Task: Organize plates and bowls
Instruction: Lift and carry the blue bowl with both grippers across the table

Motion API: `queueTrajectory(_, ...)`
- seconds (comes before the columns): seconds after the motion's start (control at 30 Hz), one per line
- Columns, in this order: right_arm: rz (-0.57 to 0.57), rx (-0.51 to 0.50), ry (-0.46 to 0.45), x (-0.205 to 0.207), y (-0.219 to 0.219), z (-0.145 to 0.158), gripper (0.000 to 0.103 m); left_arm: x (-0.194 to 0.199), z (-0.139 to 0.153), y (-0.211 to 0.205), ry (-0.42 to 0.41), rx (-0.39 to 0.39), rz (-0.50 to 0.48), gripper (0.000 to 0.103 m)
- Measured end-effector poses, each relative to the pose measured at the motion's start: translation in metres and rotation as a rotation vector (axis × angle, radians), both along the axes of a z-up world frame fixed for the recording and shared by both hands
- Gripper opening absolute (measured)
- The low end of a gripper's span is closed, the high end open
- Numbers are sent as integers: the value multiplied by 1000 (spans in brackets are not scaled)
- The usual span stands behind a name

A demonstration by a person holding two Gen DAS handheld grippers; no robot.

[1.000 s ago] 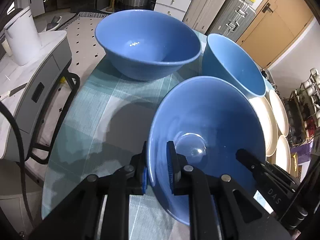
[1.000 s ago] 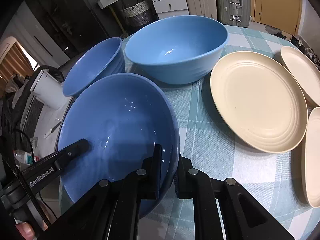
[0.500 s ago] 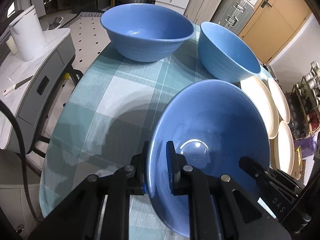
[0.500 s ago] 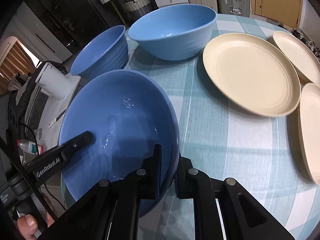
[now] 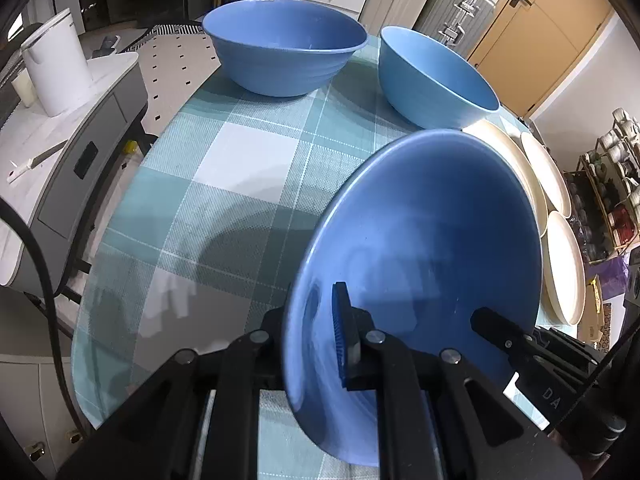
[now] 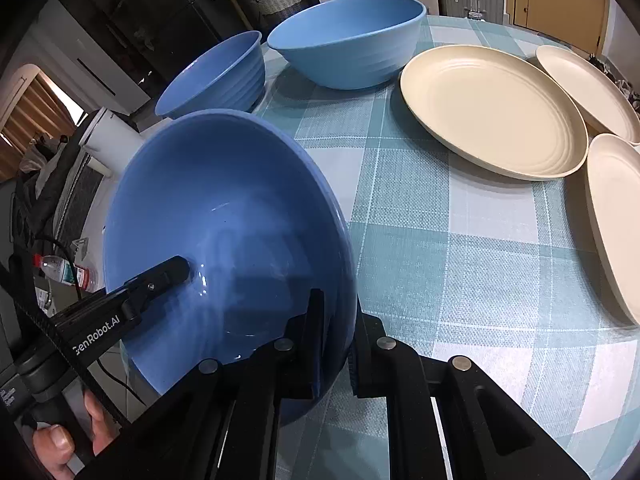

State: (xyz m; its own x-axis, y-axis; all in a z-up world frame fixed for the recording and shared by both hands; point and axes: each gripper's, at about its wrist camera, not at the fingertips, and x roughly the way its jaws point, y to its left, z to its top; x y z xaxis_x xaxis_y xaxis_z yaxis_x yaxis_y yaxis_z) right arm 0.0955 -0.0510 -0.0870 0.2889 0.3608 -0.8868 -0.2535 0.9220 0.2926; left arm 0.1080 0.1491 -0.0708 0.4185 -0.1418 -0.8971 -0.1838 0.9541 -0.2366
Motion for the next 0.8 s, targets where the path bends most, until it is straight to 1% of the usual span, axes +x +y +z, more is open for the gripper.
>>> queueTrajectory(0.8, 28, 3, 45, -1, 3, 7, 10, -10, 2, 4, 17, -49, -6, 12)
